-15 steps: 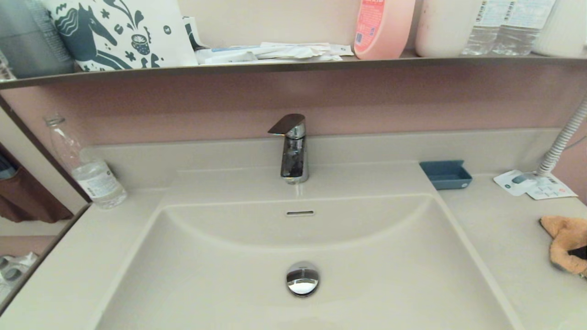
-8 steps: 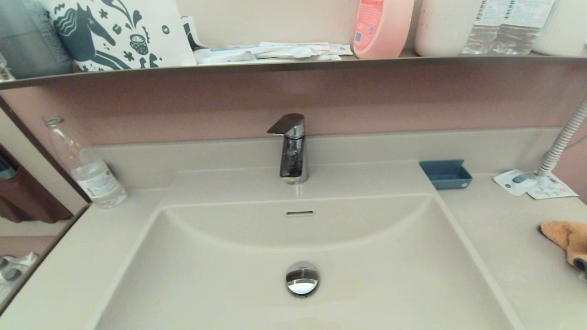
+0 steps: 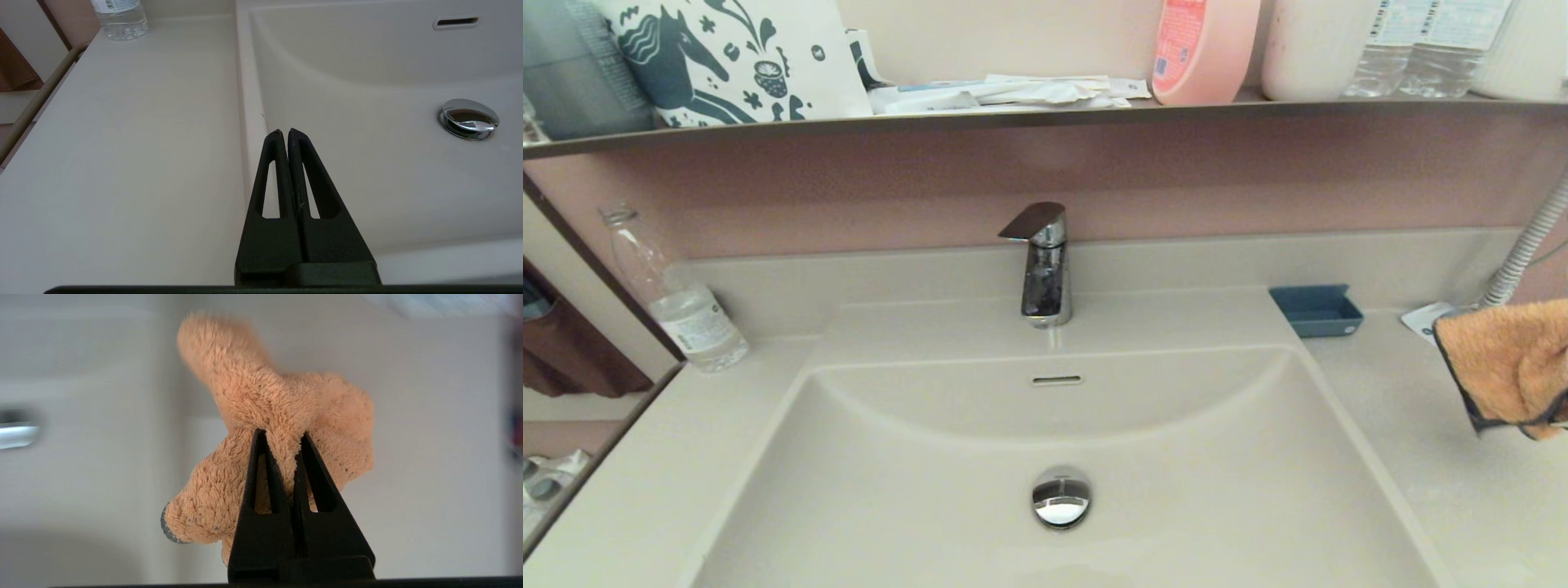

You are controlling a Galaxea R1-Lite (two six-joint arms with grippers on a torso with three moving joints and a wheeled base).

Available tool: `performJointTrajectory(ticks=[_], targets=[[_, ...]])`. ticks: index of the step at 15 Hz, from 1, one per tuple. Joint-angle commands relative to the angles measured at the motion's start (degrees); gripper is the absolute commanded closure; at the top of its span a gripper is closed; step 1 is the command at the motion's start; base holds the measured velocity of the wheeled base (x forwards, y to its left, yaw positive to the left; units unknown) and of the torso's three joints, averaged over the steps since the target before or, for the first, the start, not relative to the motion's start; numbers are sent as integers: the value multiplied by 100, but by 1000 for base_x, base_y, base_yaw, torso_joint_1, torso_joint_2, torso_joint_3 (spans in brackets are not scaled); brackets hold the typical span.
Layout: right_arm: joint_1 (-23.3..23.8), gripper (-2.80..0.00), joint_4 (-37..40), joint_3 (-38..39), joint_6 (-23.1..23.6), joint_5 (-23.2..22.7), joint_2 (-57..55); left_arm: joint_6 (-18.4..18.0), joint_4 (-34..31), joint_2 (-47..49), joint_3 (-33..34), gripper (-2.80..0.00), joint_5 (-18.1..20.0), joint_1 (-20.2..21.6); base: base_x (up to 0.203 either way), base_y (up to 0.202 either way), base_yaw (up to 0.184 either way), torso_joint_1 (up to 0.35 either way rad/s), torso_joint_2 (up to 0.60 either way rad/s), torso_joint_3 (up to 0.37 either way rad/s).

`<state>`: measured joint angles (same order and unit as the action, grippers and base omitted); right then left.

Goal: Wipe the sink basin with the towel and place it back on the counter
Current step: Pick up the cloth, then wipe the sink

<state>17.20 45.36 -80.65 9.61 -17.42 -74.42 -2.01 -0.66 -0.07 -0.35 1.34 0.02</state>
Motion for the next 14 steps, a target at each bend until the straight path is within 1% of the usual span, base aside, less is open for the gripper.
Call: performJointTrajectory(ticks=[1,3,4,5,7,8,9,10,12,14], targets=[[-895,0,565,-820,-538,1,326,-1,-3,7,0,0,-2,-1,0,0,0,0,0,0],[-2085,0,1072,-1593,-1406,230,360,-1,-2,7,0,0,-2,5,0,0,0,0,0,0],[-2679,0,1202,-1795,-1798,438,344,-1,-4,7,0,0,-2,6,0,0,0,0,0,0],[-3226,0,1295,-1911,-2185,666,297,-1,-2,7,0,0,-2,2,0,0,0,0,0,0],[-4139,0,1399,-1985,-3105,984,62,-1,-1,7,0,0,-2,-2,0,0,0,0,0,0],[-4542,0,1395,-1859,-3440,1174,-109,-1,3,7,0,0,-2,6,0,0,0,0,0,0],[-4891,0,1256,-1532,-3739,1398,-275,-1,0,7,0,0,-2,0,0,0,0,0,0,0],[-5147,0,941,-1112,-3960,1582,-386,-1,1,7,0,0,-2,6,0,0,0,0,0,0],[-5671,0,59,-93,-4216,1886,-561,-1,0,7,0,0,-2,4,0,0,0,0,0,0],[-5997,0,-868,770,-4523,2039,-976,-1,2,7,0,0,-2,5,0,0,0,0,0,0]])
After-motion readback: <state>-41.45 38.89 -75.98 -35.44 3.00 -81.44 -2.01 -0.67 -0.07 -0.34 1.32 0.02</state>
